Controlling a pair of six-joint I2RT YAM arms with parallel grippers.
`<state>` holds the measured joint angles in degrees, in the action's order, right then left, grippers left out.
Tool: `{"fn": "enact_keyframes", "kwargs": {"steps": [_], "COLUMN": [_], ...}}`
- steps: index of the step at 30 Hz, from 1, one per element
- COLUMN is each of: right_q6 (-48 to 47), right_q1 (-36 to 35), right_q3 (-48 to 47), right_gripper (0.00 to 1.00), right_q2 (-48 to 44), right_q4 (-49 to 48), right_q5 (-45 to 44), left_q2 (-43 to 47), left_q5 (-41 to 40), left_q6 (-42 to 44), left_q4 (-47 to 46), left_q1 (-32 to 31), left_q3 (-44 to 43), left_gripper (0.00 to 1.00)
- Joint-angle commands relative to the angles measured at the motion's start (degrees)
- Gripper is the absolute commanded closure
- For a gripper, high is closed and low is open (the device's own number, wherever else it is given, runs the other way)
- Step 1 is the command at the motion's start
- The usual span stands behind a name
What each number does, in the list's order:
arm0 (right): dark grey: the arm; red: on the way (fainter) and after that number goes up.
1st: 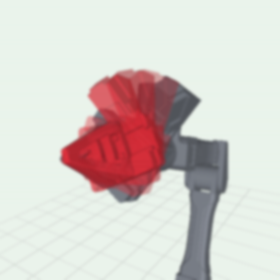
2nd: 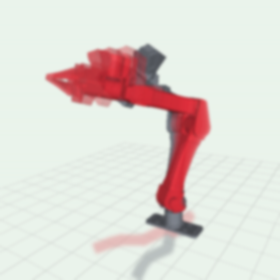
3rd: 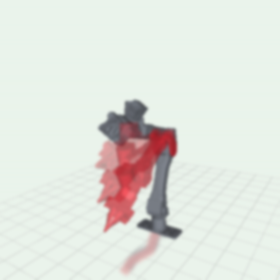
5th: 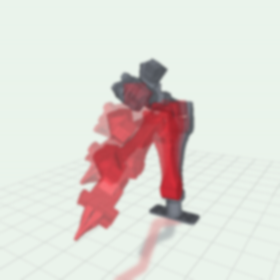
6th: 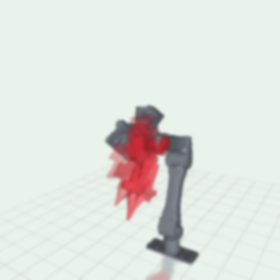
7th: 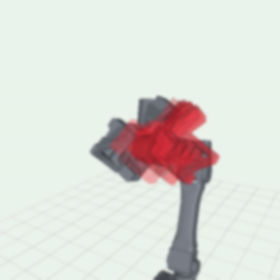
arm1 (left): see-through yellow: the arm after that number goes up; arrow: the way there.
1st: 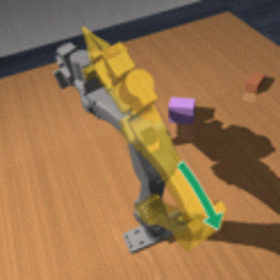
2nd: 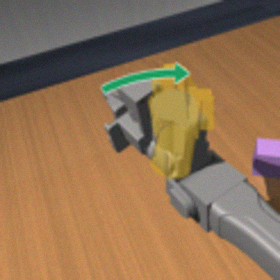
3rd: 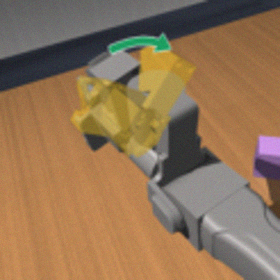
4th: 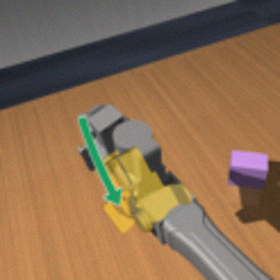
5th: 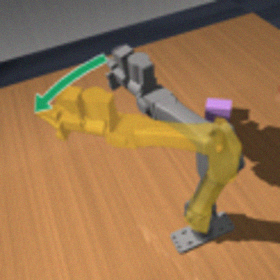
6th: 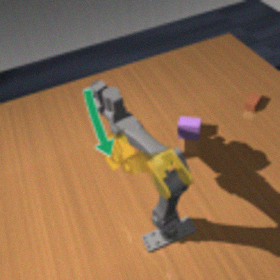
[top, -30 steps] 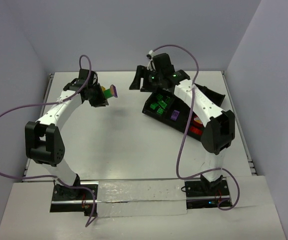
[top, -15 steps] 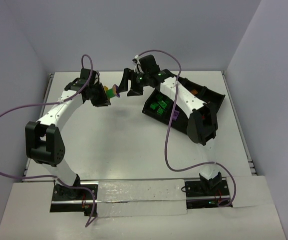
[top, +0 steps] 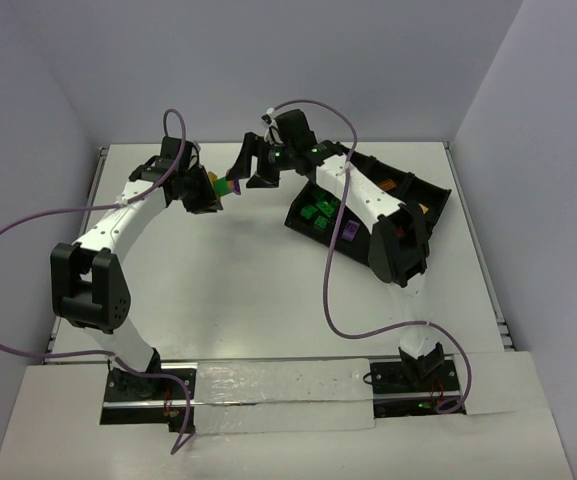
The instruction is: Sort the legos into containers by color
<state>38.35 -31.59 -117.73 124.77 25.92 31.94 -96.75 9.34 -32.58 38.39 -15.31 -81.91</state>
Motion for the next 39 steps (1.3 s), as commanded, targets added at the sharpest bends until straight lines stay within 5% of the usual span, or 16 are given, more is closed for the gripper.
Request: {"fn": "enact_keyframes", "kwargs": {"steps": [1, 8, 21, 30, 39], "right_q6": [1.0, 1.8, 4.4, 3.3, 5.9], "right_q1": [0.2, 0.3, 0.2, 0.3, 1.5], "right_q3": [-2.7, -1.9, -0.7, 4.0, 14.0], "right_gripper": [0.22, 0.25, 0.56, 0.99, 1.0], "right_q2": [2.1, 2.5, 2.4, -0.5, -5.8], "right_q4": [-2.9, -6.3, -11.4, -11.9, -18.5], "right_q5": [0.0, -0.4, 3.6, 2.8, 4.6], "left_q2": [2.4, 3.3, 1.7, 1.3, 0.1], "left_q5": [1.5, 1.9, 3.1, 2.8, 2.2], "left_q6": [-0.2, -0.4, -0.4, -0.4, -0.1], "left_q4": [-0.8, -1.5, -1.3, -1.0, -1.0], "left_q1": [-0.4, -0.4, -0.5, -0.5, -0.5], "left_q3": [-3.1, -1.9, -3.0, -3.2, -3.8], "left_gripper": [1.0, 1.0, 1.0, 1.0, 1.0]}}
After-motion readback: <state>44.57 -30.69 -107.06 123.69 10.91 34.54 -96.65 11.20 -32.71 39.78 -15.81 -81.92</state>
